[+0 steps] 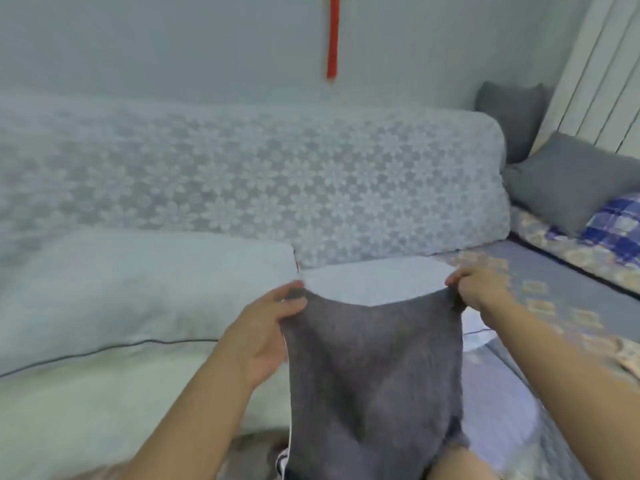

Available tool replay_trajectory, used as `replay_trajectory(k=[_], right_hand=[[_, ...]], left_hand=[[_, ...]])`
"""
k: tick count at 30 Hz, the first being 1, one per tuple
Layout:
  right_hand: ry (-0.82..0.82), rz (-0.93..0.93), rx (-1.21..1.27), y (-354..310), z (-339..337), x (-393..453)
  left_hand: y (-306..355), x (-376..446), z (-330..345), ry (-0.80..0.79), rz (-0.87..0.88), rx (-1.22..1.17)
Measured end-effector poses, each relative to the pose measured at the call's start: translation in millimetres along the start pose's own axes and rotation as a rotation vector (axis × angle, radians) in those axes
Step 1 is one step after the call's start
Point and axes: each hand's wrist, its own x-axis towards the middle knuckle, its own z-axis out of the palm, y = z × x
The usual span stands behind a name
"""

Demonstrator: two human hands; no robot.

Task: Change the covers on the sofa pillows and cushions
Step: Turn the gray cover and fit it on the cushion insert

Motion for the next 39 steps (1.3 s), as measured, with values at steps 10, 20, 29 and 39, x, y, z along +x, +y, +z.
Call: replay_trajectory(k=[10,20,29,39], right_hand=[[0.283,-0.322,-0.25,-32.4,10.7,-4.1],[-0.596,-0.694,0.171,-94.2,-14.2,-113.5],[-0.291,-0.418,0.561,-19.1,5.5,-116.7],[-0.448,-0.349,0.601,-14.9,2.6,-118.6]], left_hand=[[45.3,32.3,-38.8,0.348,0.384,1.192],[37.9,32.4,91.0,-0.185,0.542,0.886],[-88.3,21.1,22.9,-0.167,0.272,0.825],[-79.8,21.6,10.7,-0.081,0.319,0.756]])
